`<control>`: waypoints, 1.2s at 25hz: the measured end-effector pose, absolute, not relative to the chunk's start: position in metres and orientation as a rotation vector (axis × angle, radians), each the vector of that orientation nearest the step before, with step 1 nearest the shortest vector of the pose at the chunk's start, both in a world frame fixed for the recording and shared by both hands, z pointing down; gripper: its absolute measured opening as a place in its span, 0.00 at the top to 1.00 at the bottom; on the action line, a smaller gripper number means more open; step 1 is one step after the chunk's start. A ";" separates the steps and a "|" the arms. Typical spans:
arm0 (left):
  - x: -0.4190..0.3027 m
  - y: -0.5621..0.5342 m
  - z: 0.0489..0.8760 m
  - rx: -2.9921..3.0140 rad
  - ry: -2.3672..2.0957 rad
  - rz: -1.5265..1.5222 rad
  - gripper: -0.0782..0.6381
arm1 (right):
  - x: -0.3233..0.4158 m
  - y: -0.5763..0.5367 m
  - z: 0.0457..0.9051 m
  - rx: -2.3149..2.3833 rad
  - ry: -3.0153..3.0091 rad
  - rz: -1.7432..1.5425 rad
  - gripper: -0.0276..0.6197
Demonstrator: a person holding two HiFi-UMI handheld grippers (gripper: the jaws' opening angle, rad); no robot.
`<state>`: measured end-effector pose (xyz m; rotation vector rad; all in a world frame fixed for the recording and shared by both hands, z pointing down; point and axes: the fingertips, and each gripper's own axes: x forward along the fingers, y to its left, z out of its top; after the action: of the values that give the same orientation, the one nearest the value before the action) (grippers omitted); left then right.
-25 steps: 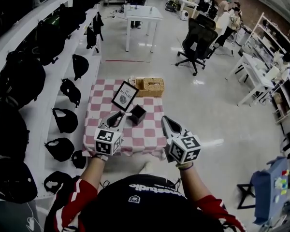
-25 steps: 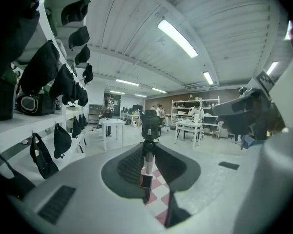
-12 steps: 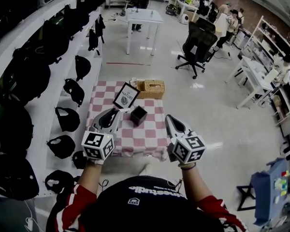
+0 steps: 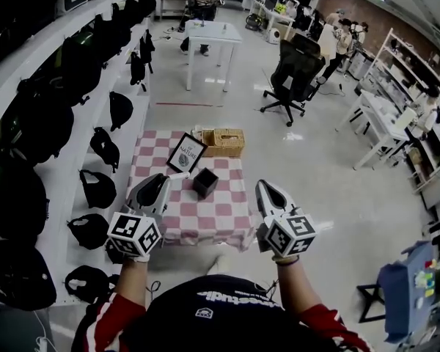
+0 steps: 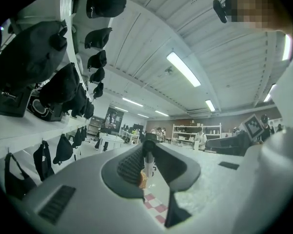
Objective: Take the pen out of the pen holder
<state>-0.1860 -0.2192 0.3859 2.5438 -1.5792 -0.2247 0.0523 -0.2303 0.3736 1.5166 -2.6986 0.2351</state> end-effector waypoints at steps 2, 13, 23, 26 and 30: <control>-0.186 -0.219 0.381 2.556 -1.593 -0.219 0.79 | 0.056 -0.229 0.369 1.533 -2.703 0.219 0.96; -0.186 -0.212 0.367 2.592 -1.617 -0.210 0.79 | 0.052 -0.223 0.363 1.532 -2.738 0.185 0.96; -0.182 -0.215 0.367 2.620 -1.624 -0.154 0.79 | 0.059 -0.224 0.368 1.549 -2.721 0.225 0.96; -0.179 -0.217 0.367 2.623 -1.612 -0.161 0.79 | 0.062 -0.224 0.368 1.558 -2.717 0.226 0.96; -0.173 -0.219 0.368 2.632 -1.589 -0.167 0.79 | 0.065 -0.225 0.369 1.564 -2.711 0.226 0.96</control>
<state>-0.1733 -0.2192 0.3680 2.6317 -1.5894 -0.1666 0.0649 -0.2247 0.3688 1.5642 -2.7107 0.2259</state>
